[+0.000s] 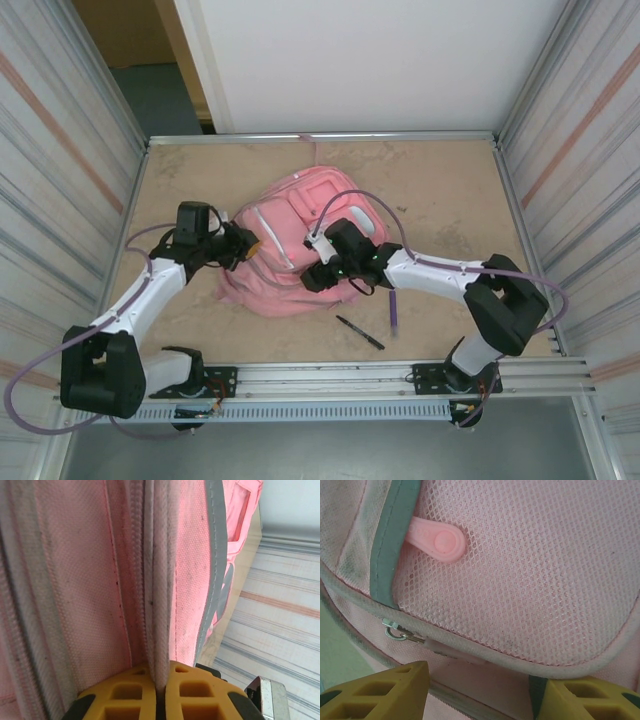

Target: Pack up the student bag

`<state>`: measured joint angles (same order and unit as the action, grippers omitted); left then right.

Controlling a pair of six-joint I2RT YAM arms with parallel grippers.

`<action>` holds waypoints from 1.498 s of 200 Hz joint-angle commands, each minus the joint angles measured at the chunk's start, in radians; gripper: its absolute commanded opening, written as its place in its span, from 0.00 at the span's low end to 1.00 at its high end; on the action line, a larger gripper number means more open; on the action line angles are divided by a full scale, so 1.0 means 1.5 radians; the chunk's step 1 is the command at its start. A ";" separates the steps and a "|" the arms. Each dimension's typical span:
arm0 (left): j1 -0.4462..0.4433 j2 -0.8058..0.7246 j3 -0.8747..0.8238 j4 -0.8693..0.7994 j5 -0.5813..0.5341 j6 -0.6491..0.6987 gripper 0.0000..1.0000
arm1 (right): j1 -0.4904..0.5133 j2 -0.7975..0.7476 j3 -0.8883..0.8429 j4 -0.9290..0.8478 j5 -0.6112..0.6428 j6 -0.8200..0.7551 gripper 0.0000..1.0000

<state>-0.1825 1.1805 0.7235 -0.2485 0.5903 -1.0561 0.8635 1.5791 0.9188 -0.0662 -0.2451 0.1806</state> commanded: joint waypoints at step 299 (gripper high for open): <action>-0.013 -0.017 -0.044 0.079 0.038 -0.041 0.11 | 0.137 -0.057 0.075 -0.082 0.176 0.378 0.53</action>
<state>-0.1921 1.1576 0.6579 -0.1658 0.5865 -1.1236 1.0225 1.4670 1.0115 -0.1234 -0.0891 0.5198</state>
